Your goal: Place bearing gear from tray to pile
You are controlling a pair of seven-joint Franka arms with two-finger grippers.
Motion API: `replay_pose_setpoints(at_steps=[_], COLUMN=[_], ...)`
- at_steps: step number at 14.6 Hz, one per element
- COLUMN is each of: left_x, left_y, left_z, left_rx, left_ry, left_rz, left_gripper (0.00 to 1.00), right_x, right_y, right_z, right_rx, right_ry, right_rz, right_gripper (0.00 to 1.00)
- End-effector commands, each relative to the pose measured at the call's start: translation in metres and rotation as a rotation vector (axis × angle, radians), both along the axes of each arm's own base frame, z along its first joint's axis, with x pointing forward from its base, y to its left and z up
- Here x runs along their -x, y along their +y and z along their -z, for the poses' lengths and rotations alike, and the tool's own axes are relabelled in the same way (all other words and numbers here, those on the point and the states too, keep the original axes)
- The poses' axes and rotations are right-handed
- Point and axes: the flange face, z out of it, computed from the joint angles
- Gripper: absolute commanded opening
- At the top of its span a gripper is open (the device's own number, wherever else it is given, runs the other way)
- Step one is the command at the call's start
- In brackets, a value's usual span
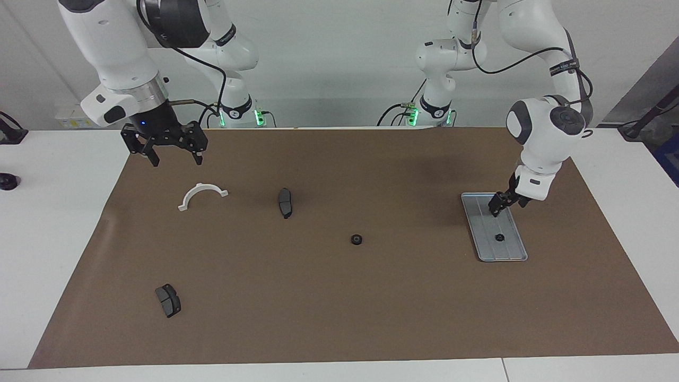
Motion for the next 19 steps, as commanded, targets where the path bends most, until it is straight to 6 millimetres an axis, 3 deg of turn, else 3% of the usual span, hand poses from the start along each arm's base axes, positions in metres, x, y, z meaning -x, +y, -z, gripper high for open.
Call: replay_pose_setpoints(at_steps=[1, 3, 5, 9, 13, 17, 19], left_x=[0.031, 0.034, 0.033, 0.047, 0.054, 0.054, 0.054], left_y=[0.018, 0.011, 0.004, -0.016, -0.017, -0.015, -0.014], left_z=[0.021, 0.032, 0.034, 0.053, 0.069, 0.068, 0.068], left_rx=[-0.011, -0.002, 0.002, 0.013, 0.018, 0.017, 0.017], left_ry=[-0.035, -0.045, -0.045, -0.031, -0.076, -0.079, -0.076], left_rz=[0.038, -0.016, -0.048, -0.104, -0.089, -0.087, -0.089], left_gripper=[1.0, 1.0, 0.99, 0.75, 0.7, 0.68, 0.57], right_x=[0.004, 0.0, -0.003, -0.027, -0.033, -0.035, -0.037], right_y=[0.04, 0.071, 0.121, 0.198, 0.281, 0.344, 0.36], right_z=[0.001, 0.006, 0.013, 0.041, 0.082, 0.138, 0.172], right_rx=[-0.01, -0.014, -0.026, 0.026, 0.019, -0.056, -0.041], right_ry=[-0.039, -0.064, -0.068, -0.078, -0.092, -0.137, -0.142], right_rz=[-0.016, -0.04, -0.076, -0.115, -0.081, -0.072, -0.092], right_gripper=[1.0, 1.0, 1.0, 1.0, 1.0, 1.0, 1.0])
